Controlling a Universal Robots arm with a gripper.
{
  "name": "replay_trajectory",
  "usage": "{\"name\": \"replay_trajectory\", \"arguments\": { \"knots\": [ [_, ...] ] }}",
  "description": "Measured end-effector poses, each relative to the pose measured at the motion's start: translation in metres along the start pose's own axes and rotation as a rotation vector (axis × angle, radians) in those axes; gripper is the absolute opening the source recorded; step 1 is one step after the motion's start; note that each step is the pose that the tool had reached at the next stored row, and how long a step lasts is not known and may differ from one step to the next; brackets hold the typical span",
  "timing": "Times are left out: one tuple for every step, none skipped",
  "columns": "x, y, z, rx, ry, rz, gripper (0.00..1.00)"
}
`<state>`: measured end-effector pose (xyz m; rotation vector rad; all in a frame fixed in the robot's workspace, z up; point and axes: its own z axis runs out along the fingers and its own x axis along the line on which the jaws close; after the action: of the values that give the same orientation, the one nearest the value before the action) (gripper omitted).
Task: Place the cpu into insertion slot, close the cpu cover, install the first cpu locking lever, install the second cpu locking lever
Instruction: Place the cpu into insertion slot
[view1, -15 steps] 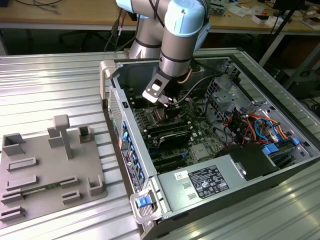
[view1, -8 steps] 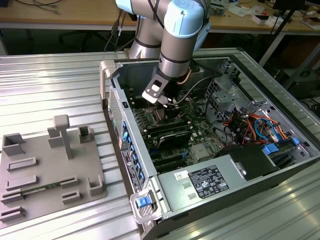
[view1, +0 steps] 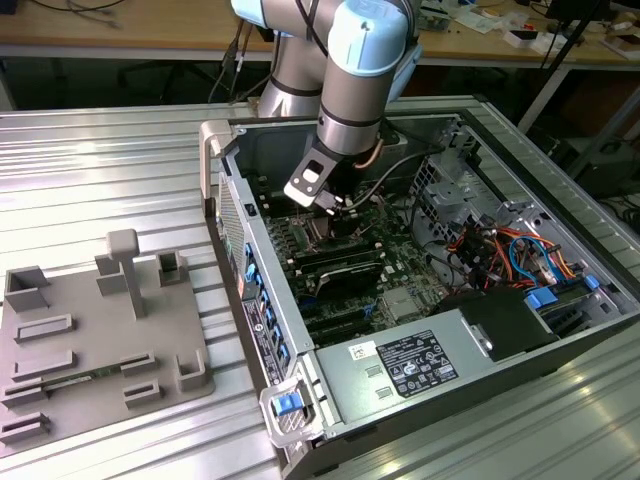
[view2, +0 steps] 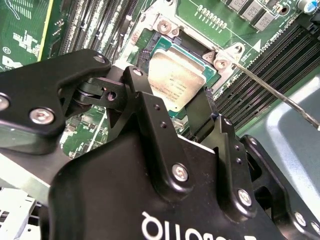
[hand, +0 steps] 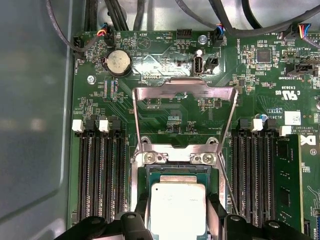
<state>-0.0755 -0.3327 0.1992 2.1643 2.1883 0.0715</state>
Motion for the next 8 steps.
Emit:
{"name": "replay_trajectory", "arguments": {
  "knots": [
    [0.0000,0.0000,0.0000,0.0000,-0.0017,0.000,0.55],
    [0.0002,0.0000,-0.0001,0.0001,-0.0058,0.000,0.55],
    [0.0004,0.0000,-0.0001,0.0001,-0.0092,-0.001,0.55],
    [0.0004,0.0000,0.0000,0.0001,-0.0108,-0.001,0.55],
    [0.0004,0.0000,-0.0001,0.0002,-0.0114,-0.001,0.55],
    [0.0007,0.0000,-0.0001,0.0002,-0.0115,-0.001,0.55],
    [0.0008,0.0000,-0.0001,0.0002,-0.0114,-0.001,0.55],
    [0.0008,0.0000,-0.0001,0.0001,-0.0113,-0.001,0.55]
  ]
}}
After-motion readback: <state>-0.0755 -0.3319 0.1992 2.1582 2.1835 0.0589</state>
